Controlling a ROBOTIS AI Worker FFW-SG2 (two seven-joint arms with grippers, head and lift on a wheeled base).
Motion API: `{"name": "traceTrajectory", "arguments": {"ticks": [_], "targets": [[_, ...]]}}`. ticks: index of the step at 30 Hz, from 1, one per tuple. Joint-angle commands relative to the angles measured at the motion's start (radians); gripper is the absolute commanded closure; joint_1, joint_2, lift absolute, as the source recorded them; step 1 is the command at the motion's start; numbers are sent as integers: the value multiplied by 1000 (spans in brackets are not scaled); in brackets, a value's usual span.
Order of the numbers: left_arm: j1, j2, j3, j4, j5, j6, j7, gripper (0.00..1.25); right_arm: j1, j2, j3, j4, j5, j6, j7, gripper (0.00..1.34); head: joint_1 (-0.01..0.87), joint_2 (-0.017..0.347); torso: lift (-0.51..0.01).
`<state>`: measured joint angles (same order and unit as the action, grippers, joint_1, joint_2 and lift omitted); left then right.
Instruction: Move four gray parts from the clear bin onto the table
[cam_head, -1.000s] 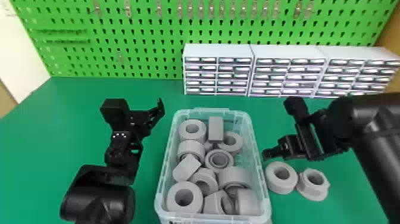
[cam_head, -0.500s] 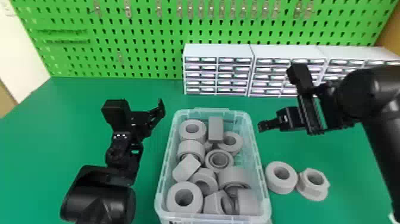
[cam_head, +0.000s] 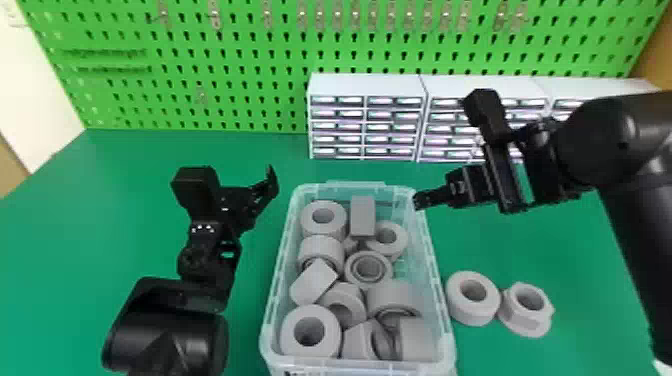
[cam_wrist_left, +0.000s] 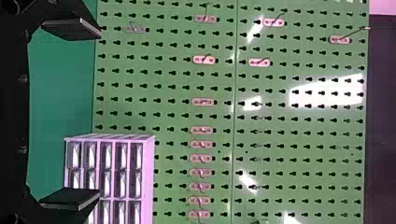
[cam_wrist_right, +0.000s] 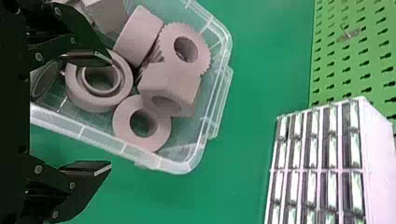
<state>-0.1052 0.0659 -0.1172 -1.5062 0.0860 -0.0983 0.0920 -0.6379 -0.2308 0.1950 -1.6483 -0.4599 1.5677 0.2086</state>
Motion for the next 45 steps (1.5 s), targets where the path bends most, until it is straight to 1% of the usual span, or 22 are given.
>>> {"name": "traceTrajectory", "arguments": {"ticks": [1,9,16,28,39,45], "targets": [[1,0,4,1,1,0,0,96,-13,4,32,-4,-22,4,0,476,693,72,-52],[1,0,2,1,0,0,0,96,-19,8,67,-4,-49,4,0,478,693,72,-52],[1,0,4,1,0,0,0,96,-22,5,100,-4,-74,4,0,478,693,72,-52],[-2,-2,-7,3,3,0,11,96,-43,7,181,5,-69,4,0,479,693,72,-52],[-2,-2,-10,7,12,0,11,96,-54,11,247,53,-69,4,0,479,693,72,-52],[-4,-2,-15,9,12,0,11,96,-57,15,261,62,-71,4,0,479,693,72,-52]]}}
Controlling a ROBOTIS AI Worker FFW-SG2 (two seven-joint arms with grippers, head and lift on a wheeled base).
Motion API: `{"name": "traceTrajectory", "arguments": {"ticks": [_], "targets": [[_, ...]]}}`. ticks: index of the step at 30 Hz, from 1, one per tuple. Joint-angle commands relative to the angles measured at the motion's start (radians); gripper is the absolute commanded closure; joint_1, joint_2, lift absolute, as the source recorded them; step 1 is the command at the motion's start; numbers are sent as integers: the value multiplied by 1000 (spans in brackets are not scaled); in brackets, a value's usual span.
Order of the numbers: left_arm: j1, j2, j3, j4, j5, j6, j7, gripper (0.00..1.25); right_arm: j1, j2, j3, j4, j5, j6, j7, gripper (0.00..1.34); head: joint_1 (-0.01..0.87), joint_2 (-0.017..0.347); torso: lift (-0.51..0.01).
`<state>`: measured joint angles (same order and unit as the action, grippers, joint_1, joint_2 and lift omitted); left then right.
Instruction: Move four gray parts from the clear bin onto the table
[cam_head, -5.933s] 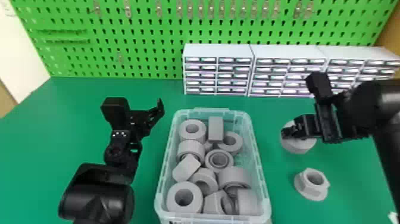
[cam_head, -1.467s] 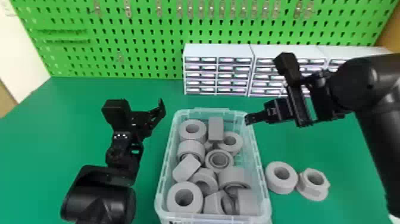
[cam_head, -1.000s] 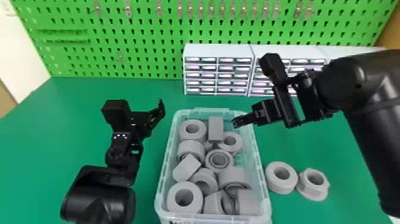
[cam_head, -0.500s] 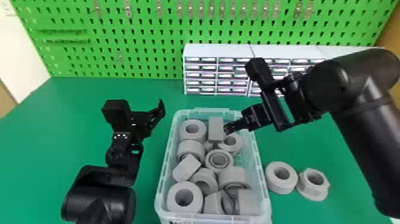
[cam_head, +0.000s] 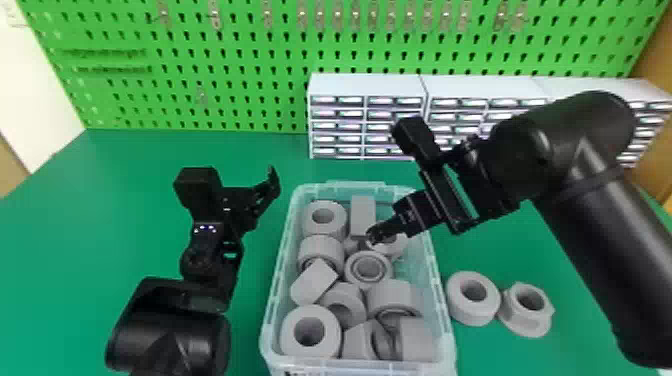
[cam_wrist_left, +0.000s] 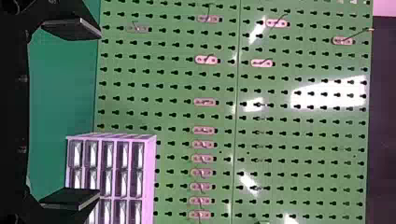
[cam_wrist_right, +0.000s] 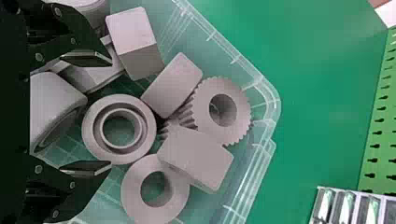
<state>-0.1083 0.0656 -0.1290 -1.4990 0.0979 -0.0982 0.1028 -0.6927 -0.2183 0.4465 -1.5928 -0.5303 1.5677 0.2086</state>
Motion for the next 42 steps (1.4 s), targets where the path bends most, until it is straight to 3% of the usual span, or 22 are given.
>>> {"name": "traceTrajectory", "arguments": {"ticks": [1,27,42], "targets": [[-2,-1,-3,2,0,0,0,96,-4,2,15,11,0,4,0,481,693,72,-52],[-8,0,-23,17,19,0,5,96,-8,-3,109,131,-30,-103,14,481,693,72,-52],[-10,0,-18,17,19,0,5,96,-17,2,141,151,-25,-121,26,481,693,72,-52]]}}
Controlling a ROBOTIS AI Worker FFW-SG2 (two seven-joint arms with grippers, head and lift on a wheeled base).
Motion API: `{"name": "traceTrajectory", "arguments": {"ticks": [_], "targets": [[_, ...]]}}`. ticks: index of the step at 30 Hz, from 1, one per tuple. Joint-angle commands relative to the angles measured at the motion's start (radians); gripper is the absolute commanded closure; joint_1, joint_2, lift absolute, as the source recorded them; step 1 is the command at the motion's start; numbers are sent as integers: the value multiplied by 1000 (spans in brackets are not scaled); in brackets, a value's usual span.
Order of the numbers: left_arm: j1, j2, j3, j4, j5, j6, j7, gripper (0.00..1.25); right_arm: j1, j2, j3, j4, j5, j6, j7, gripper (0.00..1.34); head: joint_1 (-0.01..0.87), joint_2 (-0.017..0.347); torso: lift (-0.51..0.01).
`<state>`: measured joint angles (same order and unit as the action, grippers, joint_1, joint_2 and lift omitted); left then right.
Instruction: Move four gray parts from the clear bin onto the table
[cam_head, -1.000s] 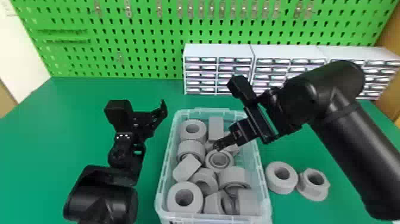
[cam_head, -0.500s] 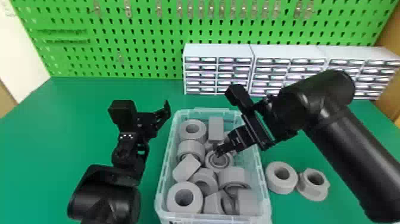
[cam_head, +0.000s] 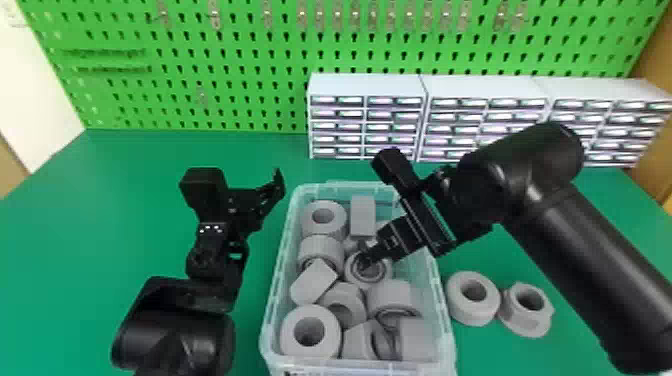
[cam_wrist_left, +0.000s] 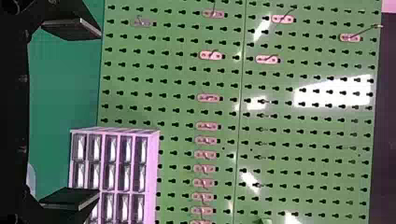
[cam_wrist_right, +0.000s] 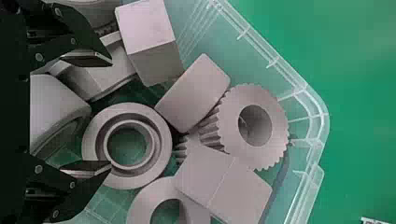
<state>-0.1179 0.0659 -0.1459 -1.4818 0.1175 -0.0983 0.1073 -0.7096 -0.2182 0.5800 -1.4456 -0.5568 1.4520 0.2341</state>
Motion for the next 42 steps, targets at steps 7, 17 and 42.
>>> {"name": "traceTrajectory", "arguments": {"ticks": [7,17,42], "targets": [[0,0,3,0,-1,0,0,96,4,3,11,22,5,-13,1,481,693,72,-52],[-5,0,22,0,-7,-1,2,96,6,3,15,27,-2,-24,1,481,693,72,-52],[14,2,32,0,-13,-5,5,96,-14,8,32,25,-72,51,1,484,693,72,-52]]}}
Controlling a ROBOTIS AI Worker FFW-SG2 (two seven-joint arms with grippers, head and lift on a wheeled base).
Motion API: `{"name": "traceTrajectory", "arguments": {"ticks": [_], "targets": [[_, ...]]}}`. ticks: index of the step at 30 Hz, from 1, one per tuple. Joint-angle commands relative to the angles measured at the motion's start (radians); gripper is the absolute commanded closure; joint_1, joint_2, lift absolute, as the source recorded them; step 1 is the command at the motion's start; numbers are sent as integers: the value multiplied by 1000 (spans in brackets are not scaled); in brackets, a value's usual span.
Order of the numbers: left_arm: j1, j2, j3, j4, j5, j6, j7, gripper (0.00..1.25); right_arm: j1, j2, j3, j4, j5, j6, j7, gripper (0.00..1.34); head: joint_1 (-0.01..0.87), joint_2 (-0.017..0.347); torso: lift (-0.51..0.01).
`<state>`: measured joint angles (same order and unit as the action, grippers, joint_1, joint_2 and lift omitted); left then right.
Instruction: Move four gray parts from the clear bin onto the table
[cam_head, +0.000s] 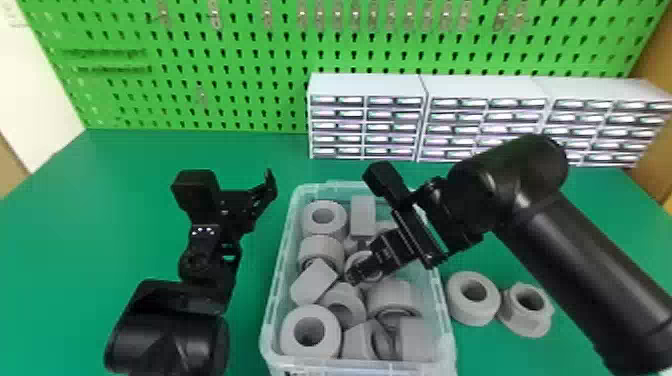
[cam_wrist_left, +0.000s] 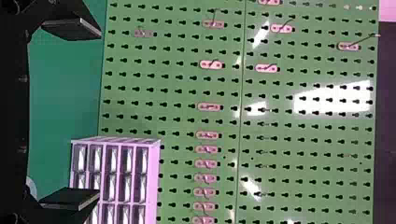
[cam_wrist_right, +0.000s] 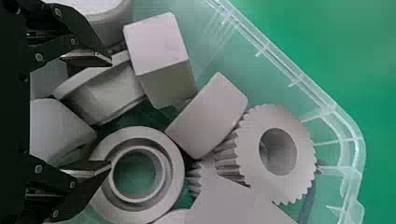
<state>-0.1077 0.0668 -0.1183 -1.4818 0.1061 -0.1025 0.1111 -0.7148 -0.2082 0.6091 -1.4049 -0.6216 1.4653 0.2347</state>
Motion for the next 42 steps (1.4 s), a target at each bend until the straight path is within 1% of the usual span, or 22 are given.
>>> {"name": "traceTrajectory", "arguments": {"ticks": [1,6,12,22,26,31,42], "targets": [[5,1,6,0,-2,0,1,96,-12,-4,6,-19,-12,43,0,484,693,72,-52],[5,1,9,0,-6,0,-1,96,-21,-4,20,-20,-32,58,0,484,693,72,-52],[5,1,14,0,-6,-3,-1,96,-32,-5,46,-29,-76,63,0,484,693,72,-52],[5,1,15,0,-6,-6,-1,96,-38,-10,58,-48,-104,86,0,483,693,72,-52],[-1,1,17,0,-6,-8,-1,96,-44,-11,78,-48,-130,87,0,484,693,72,-52],[-1,1,17,0,-8,-10,1,96,-63,-17,126,-49,-152,93,0,484,693,72,-52],[-7,1,17,0,-9,-11,-1,96,-71,-19,135,-52,-182,93,0,484,693,72,-52]]}}
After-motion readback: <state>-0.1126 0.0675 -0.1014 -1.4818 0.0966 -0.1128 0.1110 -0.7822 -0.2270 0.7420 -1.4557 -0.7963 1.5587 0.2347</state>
